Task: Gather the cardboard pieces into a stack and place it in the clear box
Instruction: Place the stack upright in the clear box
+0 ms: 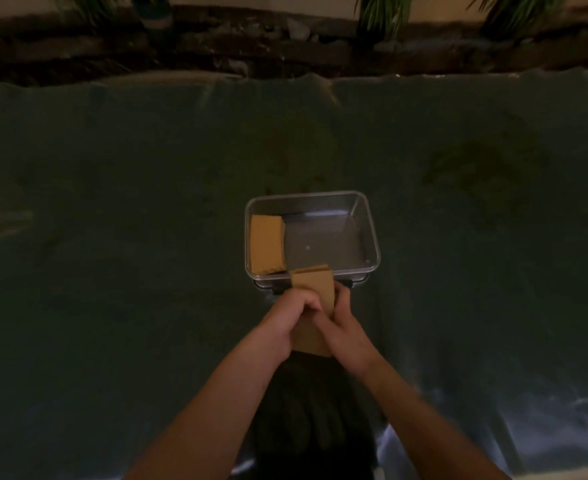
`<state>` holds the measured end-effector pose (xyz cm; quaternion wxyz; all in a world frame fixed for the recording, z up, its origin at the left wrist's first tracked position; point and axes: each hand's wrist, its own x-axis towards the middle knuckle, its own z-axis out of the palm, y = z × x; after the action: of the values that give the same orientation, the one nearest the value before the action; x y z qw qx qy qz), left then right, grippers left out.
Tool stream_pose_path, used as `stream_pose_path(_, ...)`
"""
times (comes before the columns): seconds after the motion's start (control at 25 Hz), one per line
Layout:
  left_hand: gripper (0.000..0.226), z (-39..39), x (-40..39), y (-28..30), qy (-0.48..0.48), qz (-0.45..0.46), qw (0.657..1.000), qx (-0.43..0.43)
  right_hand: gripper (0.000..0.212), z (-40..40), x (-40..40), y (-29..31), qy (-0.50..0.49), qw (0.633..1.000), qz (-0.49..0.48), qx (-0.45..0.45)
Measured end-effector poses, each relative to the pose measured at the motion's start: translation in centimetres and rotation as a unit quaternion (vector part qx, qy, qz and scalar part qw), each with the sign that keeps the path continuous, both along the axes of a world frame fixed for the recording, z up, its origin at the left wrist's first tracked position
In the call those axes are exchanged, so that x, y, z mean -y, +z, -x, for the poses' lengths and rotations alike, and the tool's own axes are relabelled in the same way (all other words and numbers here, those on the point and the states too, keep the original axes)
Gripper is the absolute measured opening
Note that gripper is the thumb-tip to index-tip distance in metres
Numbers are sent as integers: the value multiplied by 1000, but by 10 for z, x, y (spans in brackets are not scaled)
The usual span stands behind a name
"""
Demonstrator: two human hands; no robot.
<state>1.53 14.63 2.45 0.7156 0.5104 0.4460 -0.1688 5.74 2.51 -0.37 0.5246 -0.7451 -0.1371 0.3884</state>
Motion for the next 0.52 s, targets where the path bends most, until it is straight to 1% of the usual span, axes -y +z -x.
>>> stream_pose_path(0.04, 56, -6, 0, 7, 12, 10, 1000, 1, 52, -4, -2, 4, -18, 1000, -8, -1)
stream_pose_path(0.12, 60, -18, 0, 16, 42, 43, 998, 9, 54, -15, -6, 12, -44, 999, -5, 25)
stream_pose_path(0.2, 51, -32, 1, 27, 60, 76, 995, 25, 56, -29, -7, 21, -51, 998, 4, 47)
stream_pose_path(0.28, 45, -43, 1, 32, 73, 92, 992, 37, 52, -44, -8, 28, -51, 997, 10, 52)
stream_pose_path(0.44, 55, -62, 5, 32, 110, 98, 985, 91, 50, -77, -10, 39, -53, 998, 16, 24)
stream_pose_path(0.52, 57, -72, 5, 32, 123, 61, 985, 102, 49, -94, -13, 41, -72, 997, 8, -21)
